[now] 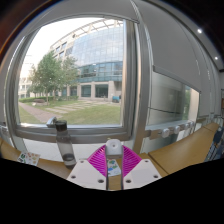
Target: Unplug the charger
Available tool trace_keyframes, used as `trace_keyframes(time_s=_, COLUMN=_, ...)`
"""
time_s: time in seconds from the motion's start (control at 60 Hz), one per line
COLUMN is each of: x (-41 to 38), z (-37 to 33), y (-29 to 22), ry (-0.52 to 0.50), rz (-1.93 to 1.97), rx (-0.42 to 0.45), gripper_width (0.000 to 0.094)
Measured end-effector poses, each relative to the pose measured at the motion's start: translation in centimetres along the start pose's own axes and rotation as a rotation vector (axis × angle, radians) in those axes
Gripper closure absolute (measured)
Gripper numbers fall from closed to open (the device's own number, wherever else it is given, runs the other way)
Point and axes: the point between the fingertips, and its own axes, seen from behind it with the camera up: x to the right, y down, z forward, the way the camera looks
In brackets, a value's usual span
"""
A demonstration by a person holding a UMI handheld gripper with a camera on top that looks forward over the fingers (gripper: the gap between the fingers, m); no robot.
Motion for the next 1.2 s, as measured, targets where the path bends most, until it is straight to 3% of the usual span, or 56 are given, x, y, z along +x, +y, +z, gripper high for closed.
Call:
trace_keyframes(time_s=0.067, x=3.6, z=0.9, y=0.8, ry=0.034, rz=0.009, rx=-0.028, gripper_width=0.0779)
trace_keyframes(time_s=0.133, x=6.2, z=1.7, y=5.3, ry=0.047, rz=0.036, rx=-0.106, gripper_width=0.0778)
trace_keyframes(time_s=0.25, x=8.4, z=4.4, y=13.9, ry=0.011, rz=0.047, rx=-0.231, gripper_width=0.0779)
trace_keyframes(time_s=0.383, x=9.5, z=6.8, y=18.3, ry=-0.042, rz=0.039, rx=-0.329, gripper_width=0.0779)
trace_keyframes(time_s=0.583, x=10.2, z=7.9, y=21.8, ry=-0.100, rz=0.012, rx=-0.421, gripper_width=0.0768)
trace_keyframes(time_s=0.8, x=9.9, z=8.8, y=23.3, ry=-0.156, rz=-0.025, rx=-0.444, gripper_width=0.0745)
trace_keyframes(time_s=0.933, x=10.2, z=9.4, y=23.3, ry=-0.144, rz=-0.043, rx=-0.443, gripper_width=0.0649)
trace_keyframes(time_s=1.017, x=10.5, z=9.5, y=23.0, ry=-0.119, rz=-0.063, rx=-0.426, gripper_width=0.0395)
trace_keyframes(time_s=1.067, x=10.7, z=9.4, y=22.4, ry=-0.102, rz=-0.072, rx=-0.413, gripper_width=0.0297)
trace_keyframes(time_s=1.2, x=10.3, z=7.0, y=17.3, ry=-0.068, rz=-0.040, rx=-0.288, gripper_width=0.0206)
